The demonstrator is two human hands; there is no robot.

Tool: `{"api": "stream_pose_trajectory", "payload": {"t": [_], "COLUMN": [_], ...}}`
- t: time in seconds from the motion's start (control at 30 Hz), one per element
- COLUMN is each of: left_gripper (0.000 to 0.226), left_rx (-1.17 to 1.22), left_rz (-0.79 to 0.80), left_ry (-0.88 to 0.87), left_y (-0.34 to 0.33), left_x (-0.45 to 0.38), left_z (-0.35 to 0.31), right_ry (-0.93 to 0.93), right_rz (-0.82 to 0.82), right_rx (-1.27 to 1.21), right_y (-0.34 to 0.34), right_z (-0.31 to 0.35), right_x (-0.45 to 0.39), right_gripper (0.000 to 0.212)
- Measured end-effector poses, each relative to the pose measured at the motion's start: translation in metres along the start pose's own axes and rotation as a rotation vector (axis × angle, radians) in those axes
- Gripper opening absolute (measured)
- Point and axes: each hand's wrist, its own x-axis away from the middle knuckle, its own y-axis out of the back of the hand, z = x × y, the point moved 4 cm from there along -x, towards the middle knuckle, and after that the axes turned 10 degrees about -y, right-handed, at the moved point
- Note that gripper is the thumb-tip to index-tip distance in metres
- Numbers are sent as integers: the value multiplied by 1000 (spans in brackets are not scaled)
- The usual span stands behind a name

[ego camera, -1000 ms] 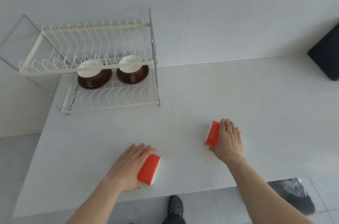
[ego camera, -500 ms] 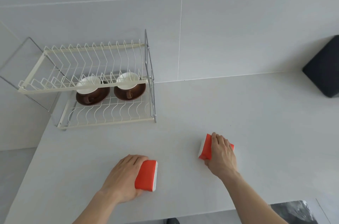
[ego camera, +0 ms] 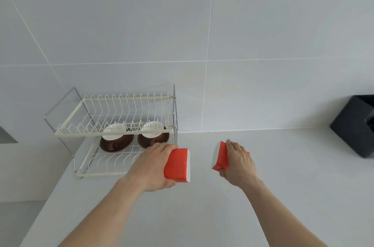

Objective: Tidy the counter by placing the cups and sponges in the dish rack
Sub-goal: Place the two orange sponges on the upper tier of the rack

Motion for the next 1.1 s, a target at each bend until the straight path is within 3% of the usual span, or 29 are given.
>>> {"api": "stream_pose_trajectory", "payload": {"t": [0.27, 0.57, 0.83, 1.1], "left_gripper": [99, 101, 102, 102], "left_rx": [-63, -164, -162, -127], "left_rz": [-196, -295, -304, -248], "left_ry": [6, 64, 96, 142], "left_y": [115, 201, 227, 228], "left_x": [-24, -12, 1, 9], "left_z": [8, 60, 133, 224], "right_ry": [114, 231, 342, 373], "right_rz": [-139, -283, -330, -242], "right_rx": [-16, -11, 18, 71], "right_y": [92, 159, 162, 116], "right_z": [57, 135, 236, 314], "right_x": [-25, -36, -50, -76], "right_gripper": [106, 104, 106, 104]}}
